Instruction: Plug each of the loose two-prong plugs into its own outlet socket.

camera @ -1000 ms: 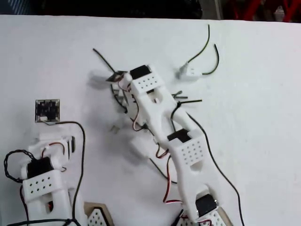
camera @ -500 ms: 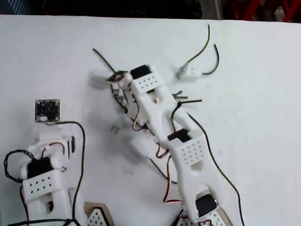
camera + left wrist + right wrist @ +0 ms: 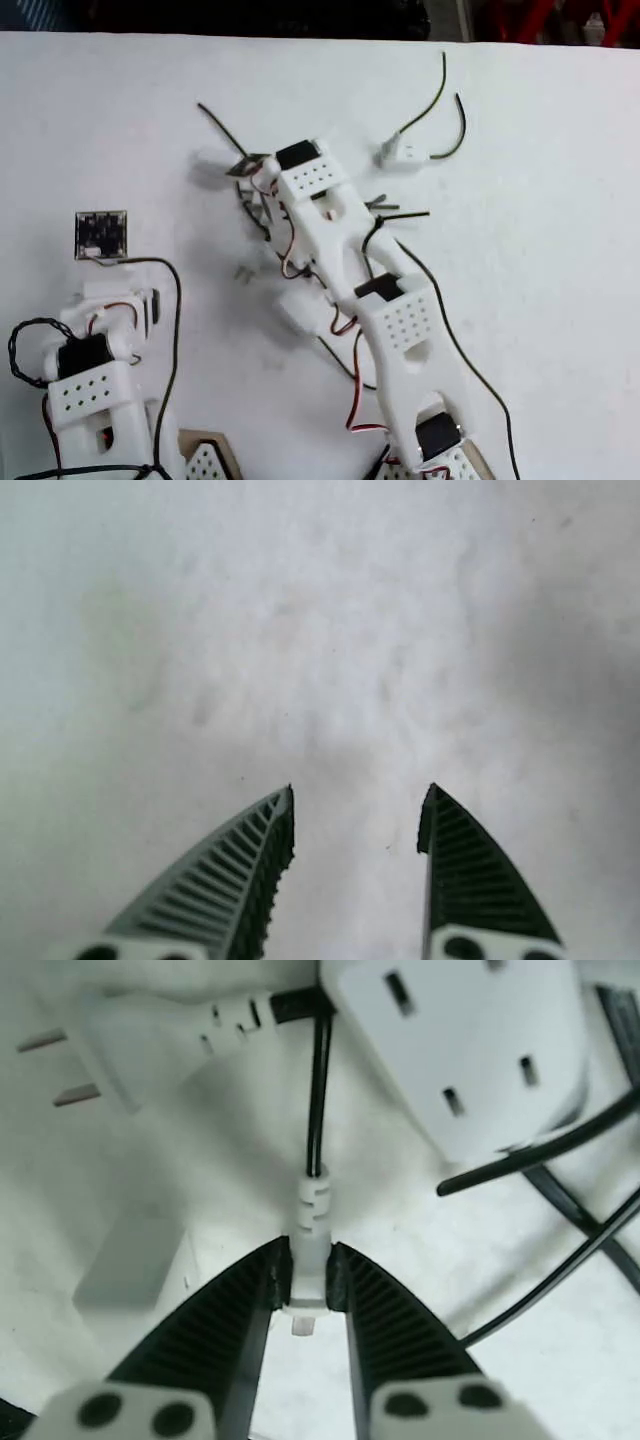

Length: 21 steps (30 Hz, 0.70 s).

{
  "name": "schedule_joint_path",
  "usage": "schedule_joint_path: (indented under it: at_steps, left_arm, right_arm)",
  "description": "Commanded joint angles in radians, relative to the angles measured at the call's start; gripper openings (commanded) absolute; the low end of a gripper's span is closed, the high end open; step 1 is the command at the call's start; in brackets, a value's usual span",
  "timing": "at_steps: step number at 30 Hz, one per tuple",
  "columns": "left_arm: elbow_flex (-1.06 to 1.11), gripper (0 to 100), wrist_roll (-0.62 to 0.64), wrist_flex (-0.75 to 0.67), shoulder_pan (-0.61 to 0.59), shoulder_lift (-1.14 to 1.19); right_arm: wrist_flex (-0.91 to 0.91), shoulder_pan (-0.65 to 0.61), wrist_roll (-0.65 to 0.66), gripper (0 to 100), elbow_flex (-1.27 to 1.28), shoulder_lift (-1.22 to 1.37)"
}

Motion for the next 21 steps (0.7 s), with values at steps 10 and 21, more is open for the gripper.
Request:
schedule_joint_path:
  at_steps: [10, 21]
  left_arm:
    - [-0.005, 21, 0.002, -0.025, -0.004, -0.019]
    - [-0.005, 21, 0.002, -0.025, -0.004, -0.019]
  right_arm:
    - [0.013, -0.005, -0.003, 1.8, 0.167, -0.455]
    - [0.007, -0.001, -0.003, 1.8, 0.520, -1.070]
